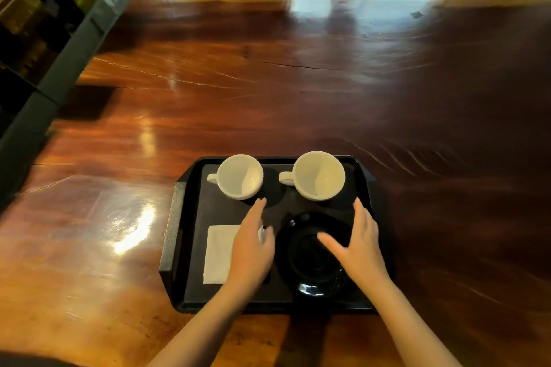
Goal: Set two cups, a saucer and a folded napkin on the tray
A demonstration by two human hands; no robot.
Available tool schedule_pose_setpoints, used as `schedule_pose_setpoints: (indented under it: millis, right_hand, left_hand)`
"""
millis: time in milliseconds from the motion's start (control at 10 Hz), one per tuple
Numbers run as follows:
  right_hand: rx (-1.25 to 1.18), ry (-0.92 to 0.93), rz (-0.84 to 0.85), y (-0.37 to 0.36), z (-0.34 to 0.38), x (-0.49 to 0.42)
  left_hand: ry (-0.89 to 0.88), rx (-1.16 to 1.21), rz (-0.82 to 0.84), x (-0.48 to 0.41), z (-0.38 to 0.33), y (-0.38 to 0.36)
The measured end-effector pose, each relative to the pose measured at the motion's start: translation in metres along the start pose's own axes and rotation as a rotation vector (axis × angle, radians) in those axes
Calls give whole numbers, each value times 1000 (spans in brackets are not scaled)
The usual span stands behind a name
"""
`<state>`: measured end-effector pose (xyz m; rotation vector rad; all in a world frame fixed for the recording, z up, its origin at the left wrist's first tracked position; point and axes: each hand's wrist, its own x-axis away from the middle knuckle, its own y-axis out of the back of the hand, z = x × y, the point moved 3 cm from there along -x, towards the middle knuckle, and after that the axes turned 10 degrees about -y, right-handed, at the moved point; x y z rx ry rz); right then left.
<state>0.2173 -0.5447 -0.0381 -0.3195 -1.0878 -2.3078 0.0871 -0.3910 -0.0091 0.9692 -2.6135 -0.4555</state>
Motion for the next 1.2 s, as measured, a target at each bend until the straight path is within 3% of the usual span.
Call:
schedule_pose_setpoints:
  millis: [100, 200, 600, 1100, 1200]
  right_hand:
    - [166, 5, 84, -7, -21, 39]
    - [266, 8, 88, -20, -29, 61]
    - [286, -48, -26, -35, -23, 68]
    - [340, -88, 47, -27, -18, 66]
    - [426, -1, 54, -15, -2, 65]
  left_hand:
    - [-132, -402, -11, 53, 39, 20]
    - [-78, -740, 61, 68, 75, 26]
    - [-37, -797, 94, 56, 92, 21]
    - [-26, -800, 130, 51, 82, 23]
    - [-97, -804, 202, 37, 67, 30]
